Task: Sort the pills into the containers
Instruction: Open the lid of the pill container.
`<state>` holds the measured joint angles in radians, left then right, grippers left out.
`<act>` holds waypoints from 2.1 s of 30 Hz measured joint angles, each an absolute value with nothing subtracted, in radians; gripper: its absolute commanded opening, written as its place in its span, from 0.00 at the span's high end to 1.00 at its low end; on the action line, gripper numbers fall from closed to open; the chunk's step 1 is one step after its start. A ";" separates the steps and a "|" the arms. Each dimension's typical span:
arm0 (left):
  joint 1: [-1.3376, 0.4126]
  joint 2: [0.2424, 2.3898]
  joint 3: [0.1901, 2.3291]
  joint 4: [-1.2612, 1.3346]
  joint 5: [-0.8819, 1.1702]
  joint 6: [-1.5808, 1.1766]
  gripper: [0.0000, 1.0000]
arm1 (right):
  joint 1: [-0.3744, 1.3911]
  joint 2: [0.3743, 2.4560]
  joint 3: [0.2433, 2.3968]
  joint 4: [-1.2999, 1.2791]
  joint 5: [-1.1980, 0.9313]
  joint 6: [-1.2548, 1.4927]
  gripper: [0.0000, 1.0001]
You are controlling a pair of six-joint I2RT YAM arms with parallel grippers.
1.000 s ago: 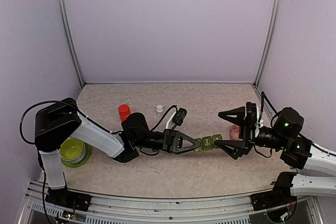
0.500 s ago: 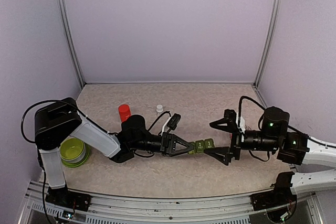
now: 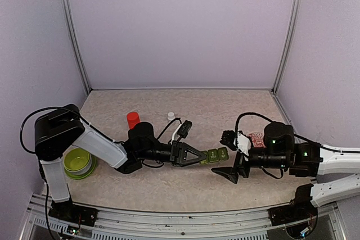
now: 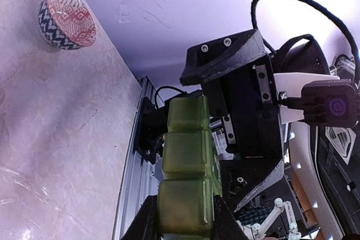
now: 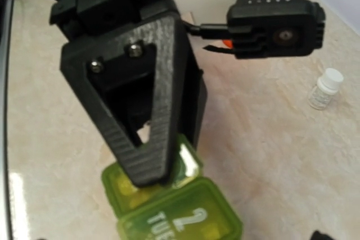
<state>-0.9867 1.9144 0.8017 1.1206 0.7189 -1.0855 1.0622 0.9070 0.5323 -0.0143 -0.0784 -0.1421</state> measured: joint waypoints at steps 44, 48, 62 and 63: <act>-0.989 1.913 0.791 1.159 0.745 -1.095 1.00 | 1.139 0.924 0.541 -0.010 0.171 -0.228 0.00; -0.989 1.913 0.791 1.160 0.744 -1.095 1.00 | 1.139 0.885 0.541 -0.001 0.194 -0.228 0.00; -1.015 1.916 0.795 1.121 0.744 -1.071 1.00 | 1.140 0.900 0.567 0.038 0.262 -0.230 0.00; -1.016 1.916 0.796 1.112 0.744 -1.066 1.00 | 1.140 0.910 0.574 0.040 0.273 -0.231 0.00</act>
